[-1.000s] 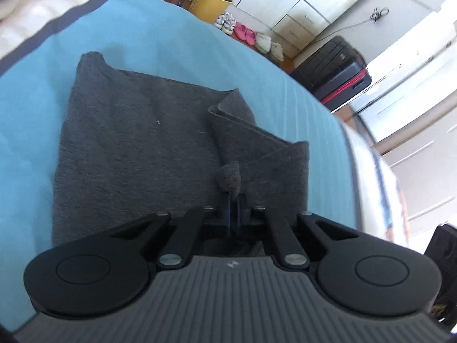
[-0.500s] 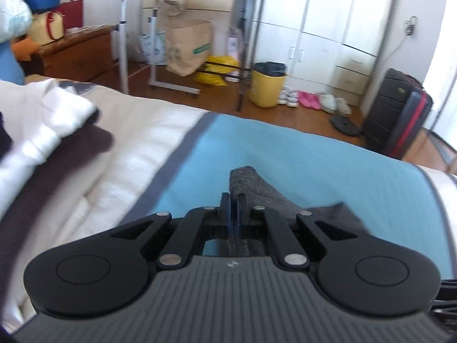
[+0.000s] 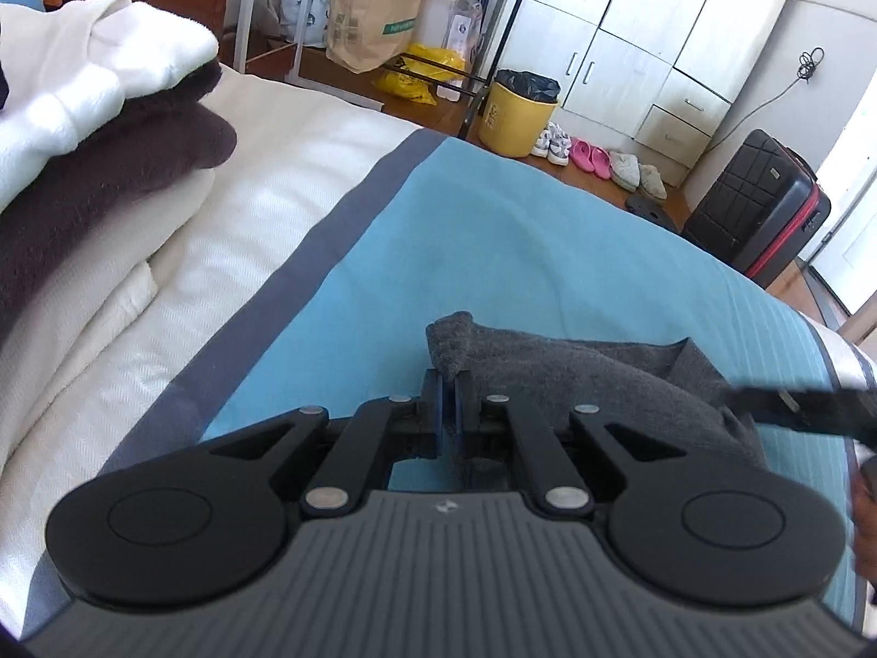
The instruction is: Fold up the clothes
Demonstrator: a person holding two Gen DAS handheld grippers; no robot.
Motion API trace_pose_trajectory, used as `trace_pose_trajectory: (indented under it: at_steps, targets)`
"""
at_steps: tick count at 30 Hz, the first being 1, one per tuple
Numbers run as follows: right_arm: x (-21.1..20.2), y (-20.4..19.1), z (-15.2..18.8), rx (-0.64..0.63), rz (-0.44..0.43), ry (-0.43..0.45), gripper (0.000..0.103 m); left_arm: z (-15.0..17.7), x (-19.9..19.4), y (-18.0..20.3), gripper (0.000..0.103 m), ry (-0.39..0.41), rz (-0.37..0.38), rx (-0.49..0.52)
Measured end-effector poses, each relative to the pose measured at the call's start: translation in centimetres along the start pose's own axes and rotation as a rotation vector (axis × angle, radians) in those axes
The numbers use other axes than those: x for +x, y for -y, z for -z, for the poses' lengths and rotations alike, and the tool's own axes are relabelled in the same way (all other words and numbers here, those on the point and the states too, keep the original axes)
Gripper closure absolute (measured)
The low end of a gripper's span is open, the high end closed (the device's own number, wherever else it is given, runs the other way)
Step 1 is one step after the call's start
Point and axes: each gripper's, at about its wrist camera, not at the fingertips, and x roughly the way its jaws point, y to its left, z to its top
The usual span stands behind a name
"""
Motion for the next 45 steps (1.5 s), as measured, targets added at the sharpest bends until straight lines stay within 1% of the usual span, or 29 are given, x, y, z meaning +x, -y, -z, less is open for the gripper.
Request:
trace_pose_trajectory:
  at_steps: [1,3,5,8,9,10,11,12,14,15,17,18,19,20,21,22,23,24,25,26,27,29,32,34,36,38,41,42,45]
  targets:
    - [0.9,0.2,-0.2,0.022,-0.005,0.005,0.039,0.1,-0.2,0.1,0.099,0.01,0.005,0.019]
    - [1.6,-1.0,0.5,-0.098,-0.021,0.019,0.099,0.4,-1.0,0.5,0.1,0.052,0.023,0.068]
    - [0.0,-2.9,2.2,-0.267,0.034,0.149,0.099,1.3,-3.5,1.3,0.1,0.167,0.081,0.141]
    - [-5.6,-2.9,5.2,-0.328,0.023,0.444,0.099,3.1,-7.3,1.3,0.099,0.322,0.172,0.169]
    - [-6.1,-2.8,5.7,-0.342,0.062,0.474,0.099,3.2,-7.3,0.9,0.099,0.324,0.164,0.133]
    - [-5.9,-2.6,5.8,-0.366,0.097,0.478,0.099,3.0,-6.8,0.7,0.098,0.31,0.141,0.103]
    - [-5.4,-2.3,5.7,-0.382,0.146,0.47,0.097,2.6,-5.6,0.7,0.097,0.279,0.093,0.093]
    - [-4.2,-1.8,5.1,-0.373,0.236,0.43,0.085,2.3,-4.3,0.8,0.097,0.245,0.042,0.087]
    - [-1.9,-0.4,3.5,-0.315,0.441,0.332,0.077,1.5,-0.9,1.3,0.097,0.155,-0.069,0.097]
    - [-1.4,0.5,2.6,-0.253,0.479,0.281,0.077,1.3,0.2,1.2,0.097,0.11,-0.076,0.08]
    - [-2.4,1.8,1.6,-0.124,0.366,0.249,0.075,0.9,1.8,0.7,0.094,0.028,-0.042,-0.002]
    - [-2.7,2.0,1.2,-0.099,0.301,0.227,0.074,0.9,1.9,0.2,0.091,0.018,0.015,-0.054]
    - [-3.0,2.2,0.8,-0.073,0.237,0.205,0.073,1.0,1.9,-0.3,0.08,0.014,0.063,-0.091]
    - [-3.3,2.4,0.3,-0.048,0.172,0.182,0.072,1.0,1.9,-0.6,0.063,0.011,0.09,-0.114]
    - [-3.6,2.6,-0.1,-0.022,0.108,0.16,0.071,1.1,1.9,-0.8,0.055,0.009,0.109,-0.135]
    - [-3.8,2.7,-0.5,-0.009,0.058,0.142,0.071,1.2,2.0,-1.0,0.051,0.004,0.107,-0.148]
    - [-3.7,2.3,-0.6,-0.032,0.049,0.141,0.069,1.4,2.3,-1.3,0.051,-0.005,0.117,-0.163]
    - [-3.6,1.9,-0.7,-0.056,0.042,0.136,0.065,1.6,2.5,-1.5,0.054,-0.018,0.149,-0.183]
    - [-3.4,1.3,-0.7,-0.083,0.042,0.12,0.064,1.9,2.7,-1.8,0.069,-0.031,0.18,-0.203]
    - [-3.5,0.7,-0.5,-0.101,0.043,0.109,0.064,2.2,2.8,-1.9,0.101,-0.038,0.212,-0.218]
    - [-3.8,0.2,-0.3,-0.108,0.04,0.108,0.064,2.5,2.3,-1.5,0.101,-0.023,0.239,-0.208]
    - [-4.5,-0.6,0.2,-0.097,0.027,0.104,0.063,3.1,0.0,0.4,0.101,0.067,0.25,-0.106]
    - [-6.3,-0.9,1.4,-0.054,-0.021,0.107,0.063,4.4,-4.6,4.1,0.101,0.178,0.368,0.052]
    - [-8.1,-0.6,2.8,-0.032,-0.086,0.103,0.062,6.0,-7.4,6.7,0.101,0.217,0.451,0.172]
    - [-9.5,-0.3,4.1,0.022,-0.146,0.089,0.055,7.6,-8.5,9.0,0.101,0.186,0.505,0.25]
    - [-9.4,-0.5,4.6,0.08,-0.2,0.019,0.051,9.2,-8.4,10.7,0.101,0.117,0.524,0.288]
    - [-9.4,-2.3,5.7,0.073,-0.25,-0.056,0.04,10.6,-6.9,11.6,0.101,0.017,0.508,0.238]
    - [-9.3,-2.9,6.1,0.062,-0.251,-0.071,0.035,10.8,-6.5,11.6,0.101,0.003,0.509,0.223]
    - [-8.4,-4.1,7.2,-0.026,-0.151,-0.07,0.033,10.9,-6.5,11.5,0.101,0.009,0.509,0.231]
